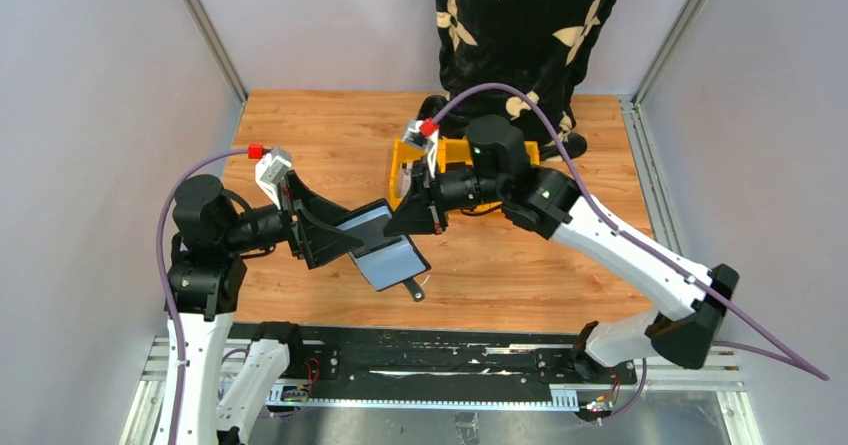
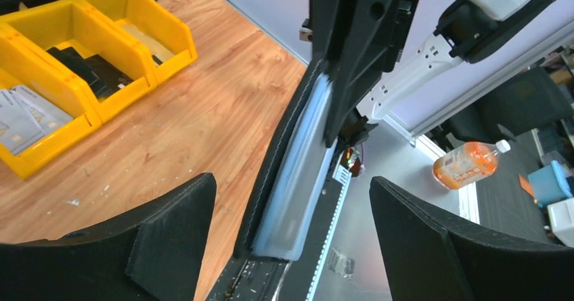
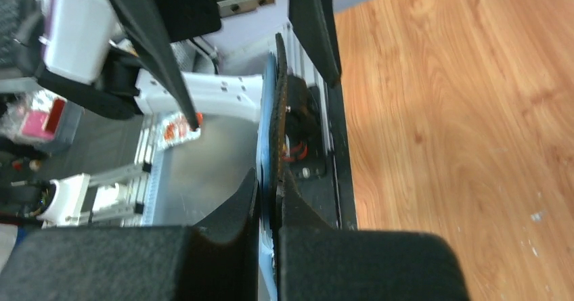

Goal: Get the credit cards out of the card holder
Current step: Remove the credit card from the card holder.

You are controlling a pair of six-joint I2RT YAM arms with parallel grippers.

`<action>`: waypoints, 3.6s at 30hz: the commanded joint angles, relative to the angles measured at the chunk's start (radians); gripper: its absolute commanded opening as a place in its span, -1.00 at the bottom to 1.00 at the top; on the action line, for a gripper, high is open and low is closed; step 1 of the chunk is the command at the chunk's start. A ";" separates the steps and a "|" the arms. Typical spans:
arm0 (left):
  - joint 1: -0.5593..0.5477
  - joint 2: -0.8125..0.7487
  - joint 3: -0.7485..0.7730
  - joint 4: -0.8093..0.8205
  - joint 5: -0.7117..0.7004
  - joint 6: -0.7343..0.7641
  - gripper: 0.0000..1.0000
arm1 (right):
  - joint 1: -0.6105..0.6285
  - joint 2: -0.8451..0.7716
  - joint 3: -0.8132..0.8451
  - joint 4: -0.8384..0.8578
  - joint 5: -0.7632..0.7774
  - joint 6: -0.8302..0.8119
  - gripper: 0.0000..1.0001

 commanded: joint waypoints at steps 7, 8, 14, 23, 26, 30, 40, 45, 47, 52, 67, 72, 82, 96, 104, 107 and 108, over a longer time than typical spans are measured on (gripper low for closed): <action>-0.254 0.077 0.130 -0.320 -0.306 0.375 0.70 | 0.054 0.169 0.334 -0.571 -0.038 -0.318 -1.00; -0.257 0.087 0.137 -0.350 -0.314 0.402 0.69 | 0.057 0.178 0.346 -0.583 -0.037 -0.326 -1.00; -0.294 0.146 0.145 -0.526 -0.275 0.530 0.58 | 0.095 0.223 0.409 -0.642 -0.047 -0.400 -1.00; -0.320 0.189 0.131 -0.551 -0.163 0.573 -0.20 | 0.141 0.303 0.514 -0.718 -0.017 -0.434 -1.00; -0.320 0.177 0.108 -0.554 -0.131 0.587 -0.28 | 0.143 0.306 0.520 -0.711 -0.044 -0.443 -1.00; -0.319 0.183 0.083 -0.555 -0.078 0.584 -0.01 | 0.155 0.322 0.547 -0.725 -0.070 -0.471 -1.00; -0.320 0.200 0.098 -0.556 -0.027 0.576 -0.83 | 0.165 0.319 0.537 -0.749 -0.073 -0.493 -1.00; -0.318 0.220 0.129 -0.558 -0.117 0.563 -1.00 | 0.125 0.282 0.534 -0.677 0.116 -0.426 -0.31; -0.314 0.240 0.182 -0.557 -0.180 0.546 -1.00 | 0.070 0.226 0.481 -0.582 0.158 -0.303 -0.17; -0.279 0.229 0.191 -0.445 -0.228 0.403 -1.00 | 0.009 -0.013 0.180 -0.192 0.181 -0.104 0.20; -0.213 0.100 0.026 0.051 -0.131 -0.103 -1.00 | 0.010 -0.093 -0.226 0.401 0.042 0.419 0.05; -0.212 0.083 0.020 0.078 -0.077 -0.137 -1.00 | 0.009 -0.060 -0.221 0.398 0.036 0.422 0.00; -0.213 0.044 0.004 0.112 0.037 -0.189 -0.95 | 0.006 -0.025 -0.193 0.356 0.062 0.411 -0.19; -0.212 0.018 0.025 -0.013 0.043 -0.052 -0.94 | -0.006 -0.053 -0.141 0.278 0.211 0.374 -0.22; -0.213 0.032 0.103 -0.228 0.024 0.162 -0.98 | -0.005 -0.112 -0.015 0.087 0.245 0.123 0.11; -0.213 0.029 0.097 -0.230 0.031 0.163 -0.98 | -0.005 -0.130 -0.024 0.133 0.221 0.061 0.26; -0.213 0.032 0.097 -0.231 0.039 0.162 -0.98 | -0.005 -0.129 -0.036 0.157 0.200 0.049 0.34</action>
